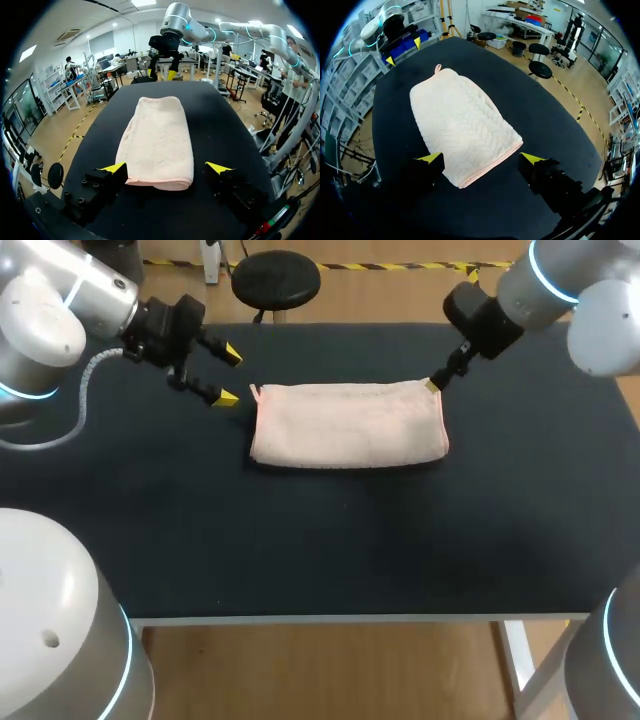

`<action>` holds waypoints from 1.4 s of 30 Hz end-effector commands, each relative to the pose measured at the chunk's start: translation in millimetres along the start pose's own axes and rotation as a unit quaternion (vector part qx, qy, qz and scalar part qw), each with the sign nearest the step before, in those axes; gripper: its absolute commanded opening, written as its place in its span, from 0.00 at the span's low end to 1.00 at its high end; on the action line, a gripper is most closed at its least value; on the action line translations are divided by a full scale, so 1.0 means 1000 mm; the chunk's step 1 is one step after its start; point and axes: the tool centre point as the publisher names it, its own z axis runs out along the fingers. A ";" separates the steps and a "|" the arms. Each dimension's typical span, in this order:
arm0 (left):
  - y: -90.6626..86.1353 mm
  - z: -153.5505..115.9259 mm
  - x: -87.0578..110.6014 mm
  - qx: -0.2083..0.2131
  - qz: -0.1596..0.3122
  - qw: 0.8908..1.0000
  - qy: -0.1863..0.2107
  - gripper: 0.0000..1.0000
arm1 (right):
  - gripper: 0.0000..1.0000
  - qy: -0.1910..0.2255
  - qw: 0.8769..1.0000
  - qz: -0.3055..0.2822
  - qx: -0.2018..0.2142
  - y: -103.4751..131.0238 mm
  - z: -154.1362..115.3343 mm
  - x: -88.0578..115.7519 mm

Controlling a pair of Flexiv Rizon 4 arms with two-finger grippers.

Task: Fold the towel

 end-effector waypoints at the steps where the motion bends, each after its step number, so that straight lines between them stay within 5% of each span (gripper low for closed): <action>1: 0.000 0.000 0.000 0.000 0.000 1.000 0.000 1.00 | 1.00 0.079 0.932 0.348 -0.068 -0.018 0.014 -0.003; 10: 0.000 0.000 0.000 0.000 0.000 1.000 0.000 1.00 | 1.00 0.137 0.897 0.416 -0.057 -0.038 0.037 -0.005; 13: 0.000 0.000 0.000 0.000 0.000 1.000 0.000 1.00 | 1.00 0.172 0.878 0.444 -0.059 -0.041 0.048 -0.007; 23: 0.000 0.000 0.000 0.000 0.000 1.000 0.000 1.00 | 1.00 0.224 0.852 0.469 -0.058 -0.037 0.072 -0.004; 42: 0.000 0.000 0.000 0.000 0.000 1.000 0.000 1.00 | 1.00 0.219 0.870 0.439 -0.048 -0.033 0.092 -0.008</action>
